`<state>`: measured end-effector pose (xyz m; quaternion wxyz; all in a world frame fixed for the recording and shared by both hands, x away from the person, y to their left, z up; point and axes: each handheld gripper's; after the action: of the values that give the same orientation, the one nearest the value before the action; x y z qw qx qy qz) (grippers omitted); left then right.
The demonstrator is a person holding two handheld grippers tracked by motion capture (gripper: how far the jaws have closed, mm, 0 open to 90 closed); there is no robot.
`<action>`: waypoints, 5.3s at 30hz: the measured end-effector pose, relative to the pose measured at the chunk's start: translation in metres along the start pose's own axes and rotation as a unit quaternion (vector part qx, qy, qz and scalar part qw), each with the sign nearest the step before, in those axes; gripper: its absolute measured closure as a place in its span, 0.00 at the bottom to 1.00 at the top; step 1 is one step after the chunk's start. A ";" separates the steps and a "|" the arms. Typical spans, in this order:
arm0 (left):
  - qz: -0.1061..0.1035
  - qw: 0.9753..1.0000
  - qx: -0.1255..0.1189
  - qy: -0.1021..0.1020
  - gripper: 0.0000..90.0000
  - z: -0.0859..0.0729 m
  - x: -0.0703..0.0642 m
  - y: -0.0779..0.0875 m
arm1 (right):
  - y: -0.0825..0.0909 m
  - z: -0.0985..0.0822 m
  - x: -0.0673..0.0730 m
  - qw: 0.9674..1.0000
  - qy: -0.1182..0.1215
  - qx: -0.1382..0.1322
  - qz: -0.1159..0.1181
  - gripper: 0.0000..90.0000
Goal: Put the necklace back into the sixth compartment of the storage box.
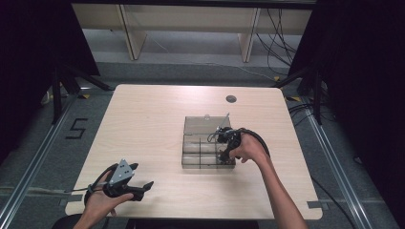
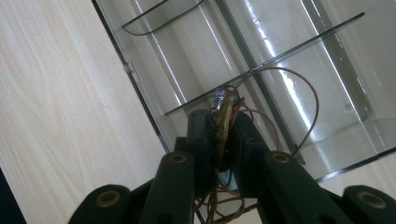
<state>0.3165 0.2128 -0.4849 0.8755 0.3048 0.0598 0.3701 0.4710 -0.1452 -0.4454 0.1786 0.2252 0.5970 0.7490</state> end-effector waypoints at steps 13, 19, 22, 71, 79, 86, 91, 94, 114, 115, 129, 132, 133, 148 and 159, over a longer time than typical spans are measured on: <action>0.001 1.000 0.005 -0.001 0.17 0.000 0.000 0.000 | 0.001 -0.002 -0.005 1.000 -0.010 -0.022 0.008 0.79; 0.001 1.000 0.005 -0.002 0.17 0.000 0.000 0.000 | 0.016 -0.006 -0.003 0.999 -0.019 -0.042 -0.004 0.76; -0.004 1.000 -0.001 0.005 0.17 0.000 0.000 -0.001 | 0.023 -0.007 -0.001 0.998 -0.018 -0.058 -0.004 0.75; -0.003 1.000 -0.007 0.003 0.17 0.000 -0.001 -0.001 | 0.057 -0.034 0.013 0.993 -0.038 -0.106 -0.036 0.56; 0.001 1.000 0.002 0.000 0.17 0.000 0.000 0.000 | 0.055 -0.037 0.014 0.993 -0.040 -0.110 -0.034 0.49; -0.004 1.000 -0.005 0.009 0.17 0.000 -0.001 -0.001 | 0.053 -0.041 0.013 0.992 -0.045 -0.114 -0.036 0.46; -0.001 1.000 0.004 -0.001 0.17 0.000 0.001 0.000 | 0.054 -0.044 0.014 0.991 -0.043 -0.119 -0.037 0.45; 0.000 1.000 -0.002 0.005 0.17 0.000 -0.001 -0.001 | 0.053 -0.045 0.014 0.991 -0.043 -0.120 -0.039 0.43; -0.002 1.000 -0.007 0.004 0.17 0.000 -0.001 -0.001 | 0.049 -0.052 0.021 0.990 -0.054 -0.124 -0.041 0.36; -0.002 1.000 -0.007 0.004 0.17 0.000 -0.001 -0.001 | 0.049 -0.052 0.021 0.990 -0.054 -0.124 -0.041 0.36; -0.002 1.000 -0.007 0.004 0.17 0.000 -0.001 -0.001 | 0.046 -0.059 0.026 0.990 -0.052 -0.123 -0.048 0.34; 0.001 1.000 -0.002 -0.001 0.17 0.000 0.000 0.000 | 0.045 -0.060 0.028 0.990 -0.053 -0.125 -0.044 0.34; 0.002 1.000 0.003 -0.007 0.17 0.000 0.001 0.000 | 0.045 -0.060 0.028 0.990 -0.053 -0.125 -0.044 0.34; -0.005 1.000 -0.003 0.009 0.17 0.000 -0.001 -0.001 | 0.042 -0.069 0.032 0.988 -0.060 -0.136 -0.048 0.28; 0.002 1.000 0.004 -0.001 0.17 0.000 0.000 0.000 | 0.040 -0.074 0.038 0.986 -0.077 -0.139 -0.051 0.25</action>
<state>0.3167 0.2128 -0.4849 0.8737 0.3086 0.0596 0.3713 0.3985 -0.1939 -0.4150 0.2914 0.2245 0.4821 0.7951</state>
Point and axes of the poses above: each handheld gripper's, and its own axes: y roughly backward along the jaws, z roughly out of its top, x roughly to its left, and after that the axes turned 4 degrees about -y, right-handed
